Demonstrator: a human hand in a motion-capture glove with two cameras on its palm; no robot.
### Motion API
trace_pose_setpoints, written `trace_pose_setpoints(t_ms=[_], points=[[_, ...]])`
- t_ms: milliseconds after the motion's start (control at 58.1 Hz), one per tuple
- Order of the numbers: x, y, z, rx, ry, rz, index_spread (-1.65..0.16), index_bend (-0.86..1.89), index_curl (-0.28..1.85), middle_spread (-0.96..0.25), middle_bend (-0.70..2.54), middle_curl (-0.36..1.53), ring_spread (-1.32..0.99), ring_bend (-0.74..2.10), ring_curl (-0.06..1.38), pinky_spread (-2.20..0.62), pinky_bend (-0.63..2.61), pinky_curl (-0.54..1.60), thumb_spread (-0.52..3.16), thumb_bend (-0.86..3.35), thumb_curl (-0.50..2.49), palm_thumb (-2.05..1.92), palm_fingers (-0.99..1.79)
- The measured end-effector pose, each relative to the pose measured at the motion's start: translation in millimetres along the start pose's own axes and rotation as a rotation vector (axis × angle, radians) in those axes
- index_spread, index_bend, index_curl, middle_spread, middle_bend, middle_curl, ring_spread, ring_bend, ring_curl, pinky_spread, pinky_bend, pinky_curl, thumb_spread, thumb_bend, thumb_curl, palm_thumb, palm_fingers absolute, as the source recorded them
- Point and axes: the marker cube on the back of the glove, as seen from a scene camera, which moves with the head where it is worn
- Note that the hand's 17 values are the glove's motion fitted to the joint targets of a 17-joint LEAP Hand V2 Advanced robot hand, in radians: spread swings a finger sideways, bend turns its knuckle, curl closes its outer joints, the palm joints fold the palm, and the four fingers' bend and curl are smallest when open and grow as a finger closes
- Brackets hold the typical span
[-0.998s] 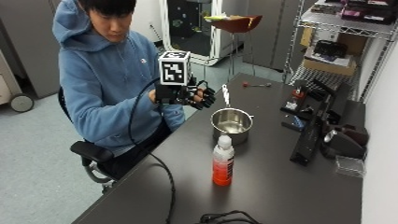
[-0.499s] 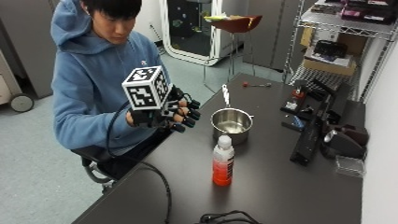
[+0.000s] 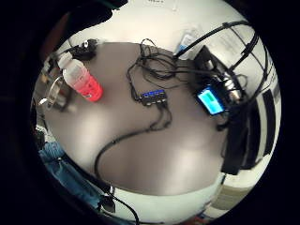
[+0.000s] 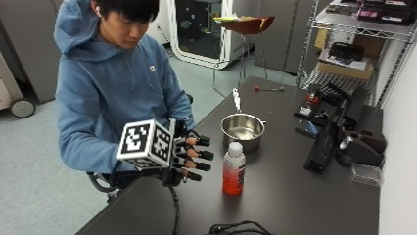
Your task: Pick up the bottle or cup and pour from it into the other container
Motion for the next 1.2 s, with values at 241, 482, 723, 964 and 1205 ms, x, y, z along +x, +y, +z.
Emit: trace_pose_setpoints(t_ms=[241,482,723,964,1205], points=[[34.1,-21.4,58.4,0.039,-0.346,0.046,-0.35,0.12,0.18,0.04,0.19,0.33,0.06,0.48,0.29,0.23,0.71,0.29,0.89,-0.04,0.4,0.7,0.12],[29.0,-41.8,116.1,-0.023,-0.539,0.075,-0.35,0.12,0.18,0.05,0.2,0.33,0.06,0.5,0.3,0.23,0.74,0.29,0.86,-0.04,0.38,0.68,0.12],[2.0,-65.0,177.9,-0.05,-0.781,0.055,-0.34,0.13,0.18,0.07,0.19,0.33,0.08,0.55,0.31,0.22,0.76,0.29,0.82,-0.02,0.38,0.73,0.19],[-25.8,-80.0,206.9,0.114,-0.91,0.116,-0.18,0.16,0.26,0.03,0.38,0.4,-0.03,0.6,0.32,0.11,0.57,0.24,0.74,0.03,0.46,0.99,0.93],[-59.3,-85.7,210.3,0.064,-0.894,0.105,-0.12,0.13,0.31,-0.02,0.33,0.43,-0.09,0.54,0.37,-0.02,0.51,0.27,0.49,-0.02,0.57,1.07,1.02]])
